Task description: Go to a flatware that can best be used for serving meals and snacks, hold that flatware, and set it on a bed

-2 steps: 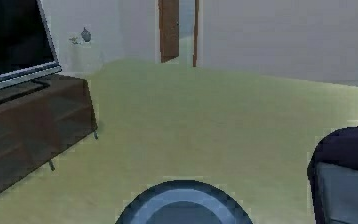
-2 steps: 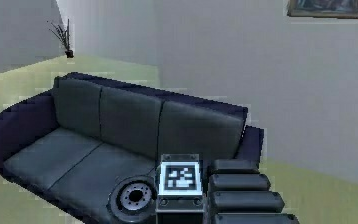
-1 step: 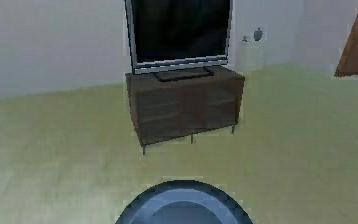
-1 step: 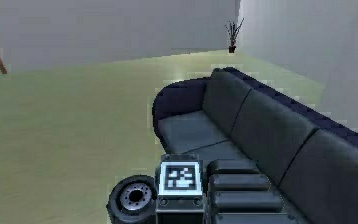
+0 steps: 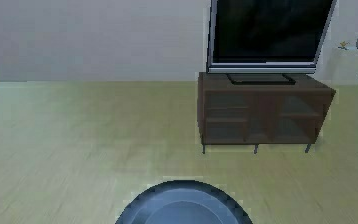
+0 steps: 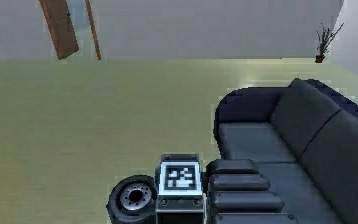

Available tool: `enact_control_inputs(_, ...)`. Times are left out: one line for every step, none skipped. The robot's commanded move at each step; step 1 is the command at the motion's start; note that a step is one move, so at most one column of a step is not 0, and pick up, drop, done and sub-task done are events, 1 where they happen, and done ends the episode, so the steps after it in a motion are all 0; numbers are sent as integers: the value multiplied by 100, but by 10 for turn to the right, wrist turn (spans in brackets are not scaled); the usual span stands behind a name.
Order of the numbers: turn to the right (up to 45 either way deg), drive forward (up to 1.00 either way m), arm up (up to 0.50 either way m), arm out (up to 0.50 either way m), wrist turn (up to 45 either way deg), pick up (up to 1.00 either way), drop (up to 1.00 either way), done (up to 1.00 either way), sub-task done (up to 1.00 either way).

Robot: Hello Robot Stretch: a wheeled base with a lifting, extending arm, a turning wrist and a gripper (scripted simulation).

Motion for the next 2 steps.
enact_control_inputs(0,15,0,0,0,0,0,0,0)
enact_control_inputs(450,0,0,0,0,0,0,0,0)
